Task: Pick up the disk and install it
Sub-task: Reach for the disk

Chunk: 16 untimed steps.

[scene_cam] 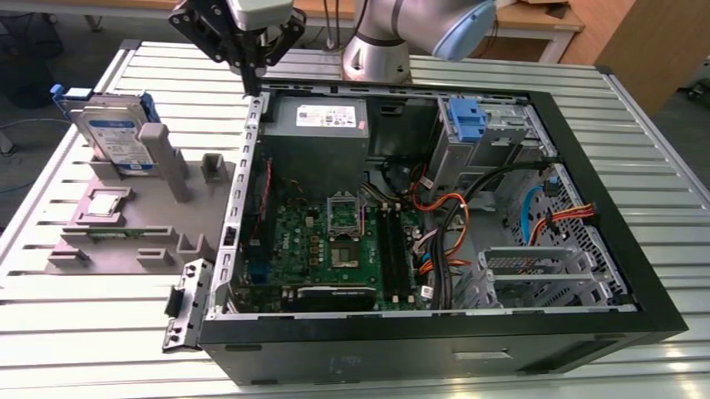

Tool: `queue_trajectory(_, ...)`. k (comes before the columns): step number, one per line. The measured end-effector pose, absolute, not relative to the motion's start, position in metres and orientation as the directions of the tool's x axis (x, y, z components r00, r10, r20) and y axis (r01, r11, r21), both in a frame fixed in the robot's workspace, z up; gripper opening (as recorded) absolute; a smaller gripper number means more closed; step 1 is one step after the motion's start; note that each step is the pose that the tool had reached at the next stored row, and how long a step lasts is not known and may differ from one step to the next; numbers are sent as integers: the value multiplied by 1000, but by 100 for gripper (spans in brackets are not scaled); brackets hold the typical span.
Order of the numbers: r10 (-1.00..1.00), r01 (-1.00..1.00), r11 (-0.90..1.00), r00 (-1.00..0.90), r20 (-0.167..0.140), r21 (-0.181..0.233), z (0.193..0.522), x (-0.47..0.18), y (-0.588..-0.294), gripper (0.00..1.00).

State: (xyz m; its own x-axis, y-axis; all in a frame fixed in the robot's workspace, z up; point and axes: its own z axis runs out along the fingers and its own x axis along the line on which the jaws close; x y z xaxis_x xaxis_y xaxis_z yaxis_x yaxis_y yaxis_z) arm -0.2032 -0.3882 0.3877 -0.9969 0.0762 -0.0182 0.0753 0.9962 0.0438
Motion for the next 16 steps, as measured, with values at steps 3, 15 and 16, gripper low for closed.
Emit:
queue_trajectory(3,76,75,996,-997,-18,44,388,-204,-388,10)
queue_trajectory(15,76,75,996,-997,-18,44,387,-207,-388,10)
queue_trajectory(16,76,75,996,-997,-18,44,387,-207,-388,10)
